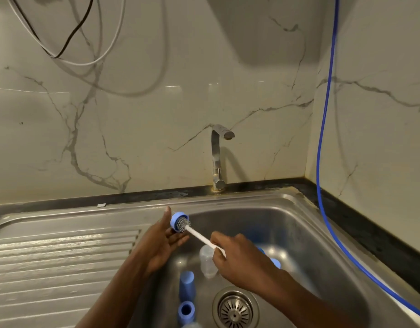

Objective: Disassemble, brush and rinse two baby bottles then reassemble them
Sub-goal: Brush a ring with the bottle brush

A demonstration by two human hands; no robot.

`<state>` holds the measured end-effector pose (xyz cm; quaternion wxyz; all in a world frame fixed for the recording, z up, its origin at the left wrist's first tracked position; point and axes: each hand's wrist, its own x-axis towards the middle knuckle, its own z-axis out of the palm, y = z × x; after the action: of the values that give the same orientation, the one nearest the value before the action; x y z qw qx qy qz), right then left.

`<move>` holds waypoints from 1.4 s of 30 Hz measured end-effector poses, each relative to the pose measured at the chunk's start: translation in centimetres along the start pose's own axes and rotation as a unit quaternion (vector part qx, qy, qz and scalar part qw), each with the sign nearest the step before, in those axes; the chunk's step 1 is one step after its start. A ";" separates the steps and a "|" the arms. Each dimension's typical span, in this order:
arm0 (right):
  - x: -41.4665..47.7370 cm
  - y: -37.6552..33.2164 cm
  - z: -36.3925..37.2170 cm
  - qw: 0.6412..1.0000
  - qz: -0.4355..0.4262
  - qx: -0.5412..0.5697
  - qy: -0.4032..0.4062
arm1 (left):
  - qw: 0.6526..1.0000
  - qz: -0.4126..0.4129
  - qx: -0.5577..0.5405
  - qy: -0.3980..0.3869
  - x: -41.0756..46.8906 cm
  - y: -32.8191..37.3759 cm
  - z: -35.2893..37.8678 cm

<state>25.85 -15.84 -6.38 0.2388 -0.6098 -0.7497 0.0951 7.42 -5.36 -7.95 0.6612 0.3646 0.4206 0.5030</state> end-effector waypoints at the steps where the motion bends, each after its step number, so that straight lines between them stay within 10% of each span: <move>1: 0.0 -0.2 0.1 0.999 0.000 0.033 -0.020 | 1.000 -0.004 -0.009 -0.004 -0.1 0.0 0.2; 3: 0.0 -0.8 -0.1 0.969 0.064 0.228 -0.076 | 0.997 -0.012 -0.067 -0.037 -0.3 0.1 0.0; 5: 0.1 -1.3 -0.8 0.858 0.145 0.463 -0.169 | 0.984 -0.007 -0.158 -0.088 -0.2 0.4 -0.9; 8: 0.3 -1.3 -1.6 0.769 0.173 0.572 -0.228 | 0.975 -0.010 -0.186 -0.123 -0.2 0.2 -1.3; 13: -0.1 -0.9 -0.5 0.989 0.065 0.130 -0.037 | 0.998 0.048 -0.043 -0.019 0.6 -0.1 -1.3; 15: -0.1 -0.3 -0.5 1.000 0.012 0.010 0.009 | 0.998 0.028 -0.055 -0.022 0.4 -0.1 -1.2; 20: -0.2 -0.8 -0.5 0.994 0.020 0.106 -0.028 | 0.996 0.008 -0.082 -0.039 0.2 -0.2 -0.7; 25: 0.1 -0.7 -1.8 0.787 0.186 0.548 -0.213 | 0.977 -0.021 -0.164 -0.133 -0.8 0.3 -1.7; 30: 0.1 -0.5 -0.8 0.986 0.070 0.149 -0.017 | 0.993 -0.021 -0.098 -0.068 -0.1 0.0 -0.2; 32: 0.1 0.3 -0.1 0.999 0.012 0.038 0.015 | 0.992 -0.008 -0.114 -0.059 0.0 0.1 0.0; 35: 0.2 -0.5 0.0 0.986 0.043 0.162 -0.015 | 0.990 0.025 -0.132 -0.036 0.5 0.3 -0.1; 42: 0.4 -0.9 -1.9 0.809 0.162 0.516 -0.228 | 0.975 0.057 -0.212 -0.041 0.1 1.3 -1.0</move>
<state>25.88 -15.96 -4.20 0.3219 -0.4702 -0.5133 0.6417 6.01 -4.92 -7.18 0.7101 0.2599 0.2557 0.6023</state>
